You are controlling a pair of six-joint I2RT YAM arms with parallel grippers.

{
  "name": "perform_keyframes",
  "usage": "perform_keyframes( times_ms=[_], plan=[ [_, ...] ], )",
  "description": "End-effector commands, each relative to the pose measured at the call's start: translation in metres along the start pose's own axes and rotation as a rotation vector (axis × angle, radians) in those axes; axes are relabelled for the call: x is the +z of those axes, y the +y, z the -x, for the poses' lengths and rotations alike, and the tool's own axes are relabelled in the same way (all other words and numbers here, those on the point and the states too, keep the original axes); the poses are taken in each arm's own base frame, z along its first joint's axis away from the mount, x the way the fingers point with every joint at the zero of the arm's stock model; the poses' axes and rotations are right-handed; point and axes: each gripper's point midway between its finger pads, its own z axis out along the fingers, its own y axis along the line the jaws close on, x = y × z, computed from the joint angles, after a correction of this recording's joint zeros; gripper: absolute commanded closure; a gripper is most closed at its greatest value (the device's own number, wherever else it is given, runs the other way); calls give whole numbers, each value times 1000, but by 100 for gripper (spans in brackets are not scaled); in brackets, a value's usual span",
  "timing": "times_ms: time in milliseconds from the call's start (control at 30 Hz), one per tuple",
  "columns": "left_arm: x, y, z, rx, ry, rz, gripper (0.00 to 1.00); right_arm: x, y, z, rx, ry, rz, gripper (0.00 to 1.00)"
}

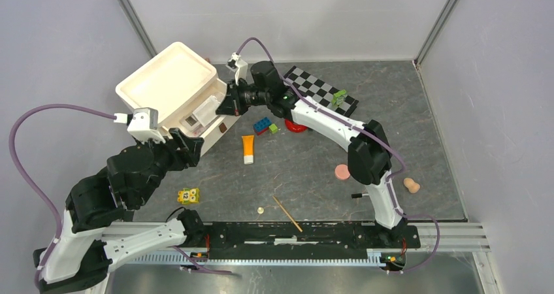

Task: Organize the makeup
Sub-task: Place the makeup tool in the drawer.

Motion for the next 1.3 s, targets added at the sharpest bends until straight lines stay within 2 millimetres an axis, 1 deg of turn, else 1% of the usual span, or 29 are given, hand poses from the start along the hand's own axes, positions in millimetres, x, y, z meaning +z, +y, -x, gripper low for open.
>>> perform_keyframes(
  times_ms=[0,133,267,367,433,533,633,833,967,1100,1267],
  plan=[
    [-2,3,7,19,-26,9,26,6,27,26,-23,-61,75,96],
    [-1,3,5,21,-21,7,26,17,29,26,-16,-66,91,95],
    [-2,3,4,14,-21,1,26,26,22,20,-5,-50,82,94],
    [-2,5,3,11,-23,3,26,28,16,15,-7,-41,63,93],
    [-2,5,3,10,-23,4,26,29,12,12,-7,-35,50,90],
    [-2,5,1,10,-20,4,26,29,11,11,-10,-33,47,86],
    [-2,6,1,10,-20,5,26,29,10,12,-12,-36,41,83],
    [-3,7,-1,6,-20,3,26,22,12,14,-21,-51,29,76],
    [-4,8,-1,-2,-23,-1,25,15,17,24,-43,-73,18,72],
    [-6,8,1,-13,-27,-7,25,9,20,32,-66,-94,8,70],
    [-6,10,0,-13,-28,-2,24,-5,22,46,-113,-125,-43,69]
  ],
)
